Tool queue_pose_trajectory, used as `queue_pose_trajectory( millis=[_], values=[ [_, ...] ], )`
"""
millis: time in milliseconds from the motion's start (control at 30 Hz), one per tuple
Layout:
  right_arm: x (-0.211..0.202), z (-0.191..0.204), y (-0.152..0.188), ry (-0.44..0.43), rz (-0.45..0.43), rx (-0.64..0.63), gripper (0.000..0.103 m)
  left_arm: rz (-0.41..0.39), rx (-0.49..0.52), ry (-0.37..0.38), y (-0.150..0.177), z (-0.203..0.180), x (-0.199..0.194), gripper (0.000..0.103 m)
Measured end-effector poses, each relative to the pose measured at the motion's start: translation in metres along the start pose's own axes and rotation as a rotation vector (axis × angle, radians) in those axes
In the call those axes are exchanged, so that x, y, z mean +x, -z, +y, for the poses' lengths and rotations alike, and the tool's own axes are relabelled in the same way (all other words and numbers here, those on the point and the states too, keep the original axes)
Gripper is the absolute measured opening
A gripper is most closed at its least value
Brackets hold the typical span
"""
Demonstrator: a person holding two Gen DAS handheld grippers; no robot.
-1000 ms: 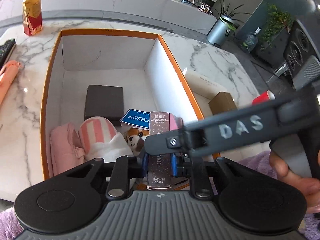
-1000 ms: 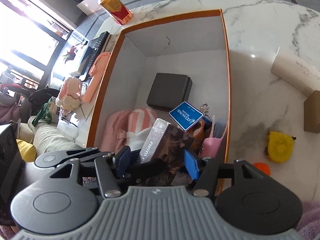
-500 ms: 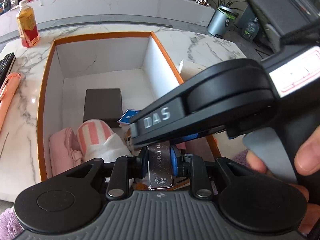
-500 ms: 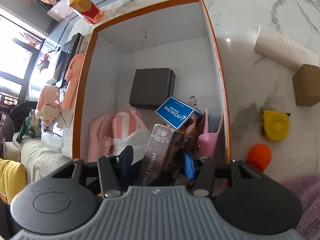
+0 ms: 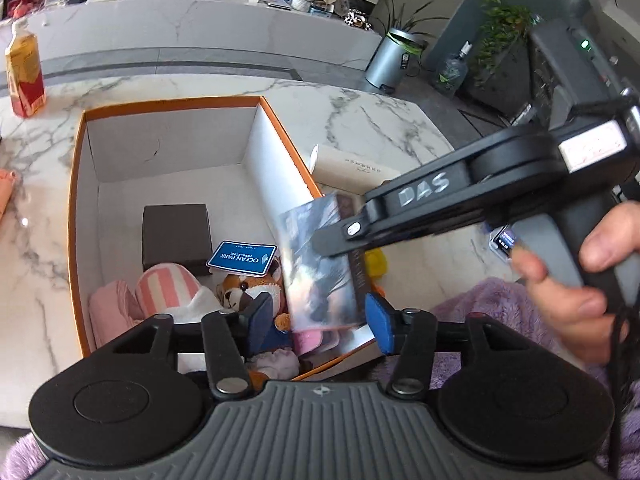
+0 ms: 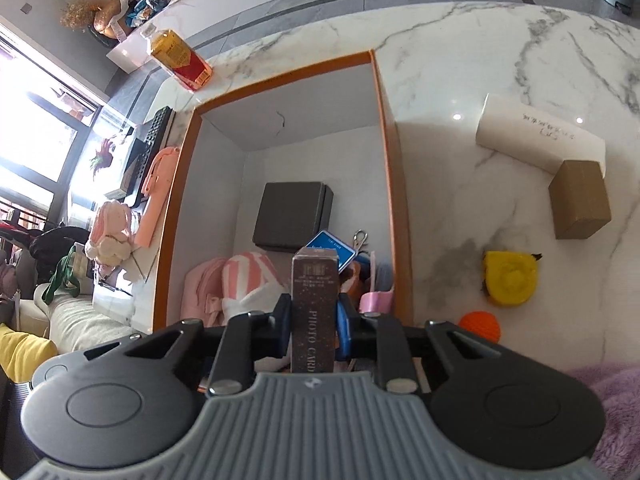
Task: Organize objects
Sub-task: 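Lower the picture card box into the orange box with the right tool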
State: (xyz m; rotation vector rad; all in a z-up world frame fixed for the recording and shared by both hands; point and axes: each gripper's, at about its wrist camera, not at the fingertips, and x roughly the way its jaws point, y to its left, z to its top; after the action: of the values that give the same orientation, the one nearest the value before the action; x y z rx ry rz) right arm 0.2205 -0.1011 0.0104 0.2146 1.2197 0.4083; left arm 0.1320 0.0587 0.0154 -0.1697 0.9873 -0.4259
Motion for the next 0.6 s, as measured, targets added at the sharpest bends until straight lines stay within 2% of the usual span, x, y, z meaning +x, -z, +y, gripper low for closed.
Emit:
queue_pose_trajectory(
  millis=[233,300,333,467,600],
  values=[
    [-0.022,-0.009,-0.005,0.065,-0.03,-0.039,0.024,0.056,0.043,-0.024,-0.004,-0.005,0.042,0.062],
    [-0.025,-0.01,-0.005,0.075,-0.03,-0.049,0.024,0.047,0.068,-0.083,-0.004,-0.007,0.052,0.061],
    [-0.027,-0.012,-0.005,0.074,-0.027,-0.053,0.024,0.044,0.072,-0.087,-0.005,-0.006,0.055,0.056],
    [-0.03,-0.016,-0.008,0.063,-0.009,-0.057,0.024,0.061,0.052,-0.04,-0.006,0.002,0.062,0.053],
    [-0.041,-0.016,-0.012,0.05,-0.011,-0.075,0.024,0.068,0.053,0.011,-0.004,0.005,0.062,0.063]
  ],
)
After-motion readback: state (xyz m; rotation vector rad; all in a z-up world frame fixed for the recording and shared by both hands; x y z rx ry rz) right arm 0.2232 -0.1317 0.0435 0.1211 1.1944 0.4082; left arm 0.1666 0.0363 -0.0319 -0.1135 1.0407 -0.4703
